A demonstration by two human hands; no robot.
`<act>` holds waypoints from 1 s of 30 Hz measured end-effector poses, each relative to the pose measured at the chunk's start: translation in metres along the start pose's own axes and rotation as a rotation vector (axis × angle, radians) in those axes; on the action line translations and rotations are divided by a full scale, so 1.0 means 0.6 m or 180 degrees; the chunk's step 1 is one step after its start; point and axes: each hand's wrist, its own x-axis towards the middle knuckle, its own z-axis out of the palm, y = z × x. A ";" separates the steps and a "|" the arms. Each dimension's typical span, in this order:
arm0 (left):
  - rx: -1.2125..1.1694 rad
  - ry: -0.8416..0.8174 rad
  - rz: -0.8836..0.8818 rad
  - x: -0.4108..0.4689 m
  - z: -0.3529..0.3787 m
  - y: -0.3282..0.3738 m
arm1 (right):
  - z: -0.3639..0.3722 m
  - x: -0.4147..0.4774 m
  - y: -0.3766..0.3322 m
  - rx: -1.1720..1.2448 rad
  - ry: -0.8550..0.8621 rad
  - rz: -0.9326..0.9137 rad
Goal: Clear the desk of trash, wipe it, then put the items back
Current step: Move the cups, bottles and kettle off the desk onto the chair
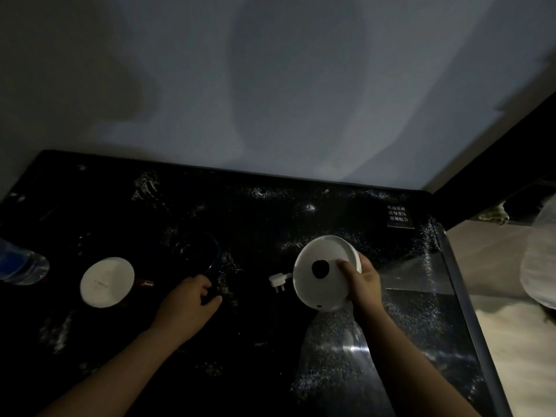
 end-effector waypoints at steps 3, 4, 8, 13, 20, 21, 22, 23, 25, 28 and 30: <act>0.0020 0.0486 -0.0175 0.005 -0.014 -0.004 | 0.012 -0.012 -0.015 -0.0141 -0.0015 -0.0322; -0.0002 0.0578 -0.0243 0.010 -0.018 -0.004 | 0.015 -0.015 -0.019 -0.0202 -0.0015 -0.0396; 0.0118 0.0680 -0.0600 0.031 -0.034 -0.005 | 0.030 -0.030 -0.030 -0.0354 -0.0041 -0.0612; -0.0010 0.0511 -0.0708 0.054 -0.046 -0.017 | 0.039 -0.050 -0.036 -0.0522 0.0064 -0.0778; -0.0666 0.0317 -0.0999 0.105 -0.037 -0.054 | 0.045 -0.073 -0.049 -0.0559 0.0220 -0.0905; -0.0716 0.0304 -0.1022 0.111 -0.035 -0.057 | 0.049 -0.078 -0.053 -0.0538 0.0234 -0.0925; -0.0775 0.0294 -0.1030 0.113 -0.036 -0.058 | 0.052 -0.083 -0.056 -0.0534 0.0245 -0.0934; -0.0837 0.0289 -0.1050 0.111 -0.039 -0.054 | 0.056 -0.086 -0.059 -0.0539 0.0247 -0.0948; -0.0962 0.0276 -0.1073 0.113 -0.040 -0.053 | 0.062 -0.094 -0.059 -0.0536 0.0258 -0.0957; -0.1238 0.0249 -0.1112 0.123 -0.033 -0.058 | 0.070 -0.102 -0.058 -0.0530 0.0302 -0.0934; -0.1451 0.0217 -0.1172 0.127 -0.033 -0.059 | 0.076 -0.108 -0.057 -0.0546 0.0312 -0.0916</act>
